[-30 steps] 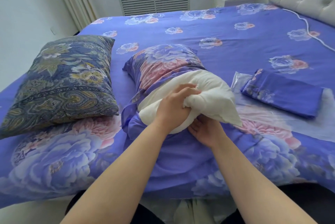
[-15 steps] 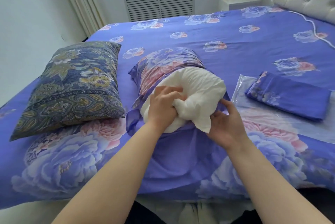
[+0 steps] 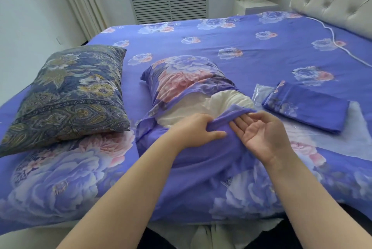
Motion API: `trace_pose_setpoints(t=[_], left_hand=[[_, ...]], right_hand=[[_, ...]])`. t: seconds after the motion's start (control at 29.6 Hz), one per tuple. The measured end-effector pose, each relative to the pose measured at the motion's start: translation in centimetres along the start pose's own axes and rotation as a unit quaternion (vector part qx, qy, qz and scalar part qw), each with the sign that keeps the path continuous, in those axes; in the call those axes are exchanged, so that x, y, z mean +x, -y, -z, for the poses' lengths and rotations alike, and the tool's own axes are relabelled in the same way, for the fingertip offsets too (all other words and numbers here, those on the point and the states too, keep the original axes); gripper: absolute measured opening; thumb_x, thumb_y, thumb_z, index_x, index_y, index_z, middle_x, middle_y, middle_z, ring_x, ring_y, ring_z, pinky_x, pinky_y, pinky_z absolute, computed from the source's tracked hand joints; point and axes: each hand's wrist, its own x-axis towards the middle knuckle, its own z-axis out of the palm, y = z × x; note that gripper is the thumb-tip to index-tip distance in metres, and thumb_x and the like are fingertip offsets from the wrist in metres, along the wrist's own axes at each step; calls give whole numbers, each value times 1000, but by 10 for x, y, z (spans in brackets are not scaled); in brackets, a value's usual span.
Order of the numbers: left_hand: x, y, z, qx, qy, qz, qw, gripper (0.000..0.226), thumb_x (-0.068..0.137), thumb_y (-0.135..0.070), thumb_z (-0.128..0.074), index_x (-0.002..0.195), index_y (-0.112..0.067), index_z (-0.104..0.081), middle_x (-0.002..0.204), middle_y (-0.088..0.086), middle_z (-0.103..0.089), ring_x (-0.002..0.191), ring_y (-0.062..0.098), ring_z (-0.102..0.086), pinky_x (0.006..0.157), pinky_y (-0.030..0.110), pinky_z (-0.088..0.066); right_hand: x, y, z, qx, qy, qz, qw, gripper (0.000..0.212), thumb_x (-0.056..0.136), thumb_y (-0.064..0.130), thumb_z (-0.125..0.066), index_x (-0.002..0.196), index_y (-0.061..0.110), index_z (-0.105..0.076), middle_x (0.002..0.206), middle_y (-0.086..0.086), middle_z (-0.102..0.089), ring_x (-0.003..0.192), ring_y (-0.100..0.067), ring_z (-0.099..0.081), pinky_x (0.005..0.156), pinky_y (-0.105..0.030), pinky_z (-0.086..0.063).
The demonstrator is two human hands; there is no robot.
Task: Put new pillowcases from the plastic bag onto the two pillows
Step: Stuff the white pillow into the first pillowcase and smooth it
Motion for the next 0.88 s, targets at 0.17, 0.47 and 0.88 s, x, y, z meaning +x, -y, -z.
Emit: trace_pose_setpoints(t=[0.17, 0.47, 0.88], left_hand=[[-8, 23, 17, 6, -133, 20, 991, 31, 86, -34, -58, 66, -21, -38, 74, 3, -55, 78, 31, -55, 64, 39, -44], [31, 35, 3, 122, -258, 63, 956, 19, 89, -27, -53, 94, -10, -58, 108, 10, -56, 99, 34, -53, 63, 37, -35], [17, 112, 29, 66, -152, 168, 972, 13, 85, -38, -54, 88, -26, -58, 106, 11, -63, 101, 34, -57, 74, 35, -41]], right_hand=[[10, -15, -9, -557, -26, 216, 801, 45, 83, -4, -51, 126, 10, -51, 123, -15, -57, 124, -22, -49, 100, -31, -41], [55, 21, -9, -765, -32, 82, 638, 12, 78, 31, -61, 75, 20, -59, 74, 6, -59, 81, -17, -57, 67, -29, -41], [83, 6, -41, -880, 118, 56, 458, 30, 82, 52, -63, 76, 23, -60, 85, 5, -59, 92, -22, -57, 75, -32, -43]])
